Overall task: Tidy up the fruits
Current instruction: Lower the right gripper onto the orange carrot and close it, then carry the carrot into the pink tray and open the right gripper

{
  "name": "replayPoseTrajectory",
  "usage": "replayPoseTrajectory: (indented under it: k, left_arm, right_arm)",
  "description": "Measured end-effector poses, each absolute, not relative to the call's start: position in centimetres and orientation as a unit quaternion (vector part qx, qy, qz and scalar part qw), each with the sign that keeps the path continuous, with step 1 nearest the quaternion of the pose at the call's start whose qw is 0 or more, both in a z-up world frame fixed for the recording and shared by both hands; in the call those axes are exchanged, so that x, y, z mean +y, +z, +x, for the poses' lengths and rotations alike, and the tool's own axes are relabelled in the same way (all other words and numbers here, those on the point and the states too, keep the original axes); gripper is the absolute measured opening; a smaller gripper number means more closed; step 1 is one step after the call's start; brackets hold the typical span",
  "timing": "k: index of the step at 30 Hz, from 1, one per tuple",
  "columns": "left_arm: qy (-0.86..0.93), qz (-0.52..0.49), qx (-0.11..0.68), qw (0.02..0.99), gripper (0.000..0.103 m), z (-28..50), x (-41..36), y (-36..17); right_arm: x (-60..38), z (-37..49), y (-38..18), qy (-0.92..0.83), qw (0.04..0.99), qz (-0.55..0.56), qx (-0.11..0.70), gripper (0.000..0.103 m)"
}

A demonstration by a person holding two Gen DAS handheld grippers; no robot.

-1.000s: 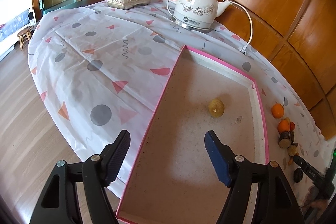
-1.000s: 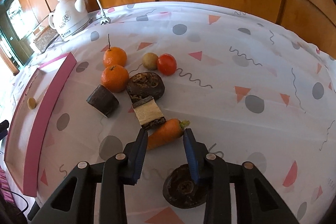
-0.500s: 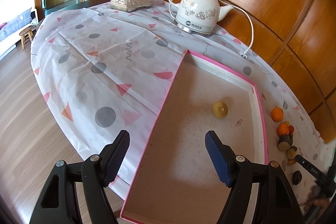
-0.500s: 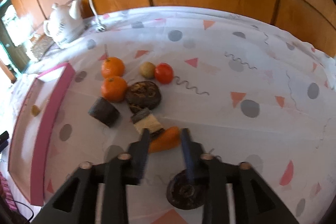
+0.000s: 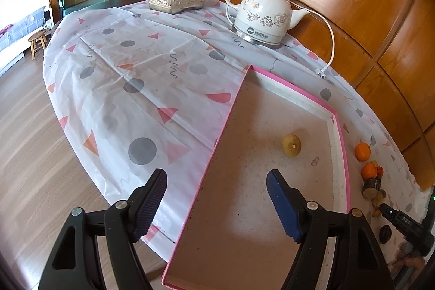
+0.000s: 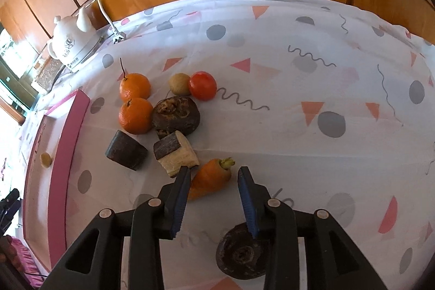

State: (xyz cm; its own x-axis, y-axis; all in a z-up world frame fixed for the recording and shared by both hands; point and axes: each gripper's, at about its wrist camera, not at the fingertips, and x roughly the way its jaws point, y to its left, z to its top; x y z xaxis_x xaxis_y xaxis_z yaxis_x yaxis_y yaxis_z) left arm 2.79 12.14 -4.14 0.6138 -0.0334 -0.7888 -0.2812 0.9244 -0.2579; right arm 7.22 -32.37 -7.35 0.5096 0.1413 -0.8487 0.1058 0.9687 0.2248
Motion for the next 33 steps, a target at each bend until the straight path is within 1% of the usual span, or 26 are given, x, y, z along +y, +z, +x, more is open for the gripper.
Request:
replayPoseTrajectory:
  k: [2,5,8,14,18,21,28,33]
  left_arm:
    - [0.072,-0.182,0.434,0.880,0.076,2.8,12.2,-4.1]
    - [0.075,-0.182,0.433,0.880,0.076,2.6,12.2,-4.0]
    - [0.074,-0.180,0.429,0.882,0.076,2.5,12.2,-3.8]
    - [0.066,-0.170,0.427,0.885,0.079,2.5,11.6,-3.7]
    - [0.063,-0.168,0.428,0.886,0.079,2.5,11.5,-3.7]
    - [0.064,-0.170,0.430,0.885,0.079,2.5,11.5,-3.8]
    - [0.068,-0.173,0.429,0.884,0.079,2.5,11.8,-3.8]
    - [0.069,-0.175,0.431,0.882,0.081,2.5,12.0,-4.0]
  right_arm:
    - [-32.4,7.1,-7.4,0.014,0.859,0.134,0.493,0.031]
    - [-32.2,7.0,-7.2,0.014,0.863,0.127,0.489,0.030]
    - [-32.2,6.6,-6.4,0.011,0.871,0.127,0.475,0.024]
    - [-31.8,4.6,-2.9,0.007,0.899,0.093,0.429,0.024]
    - [-30.8,3.8,-1.0,0.054,0.903,0.110,0.413,0.025]
    - [-28.6,3.8,-0.3,0.097,0.900,0.106,0.411,0.024]
    - [-20.1,4.1,0.1,0.223,0.875,0.080,0.422,0.025]
    - [-15.0,4.6,-0.2,0.267,0.859,0.055,0.434,0.025]
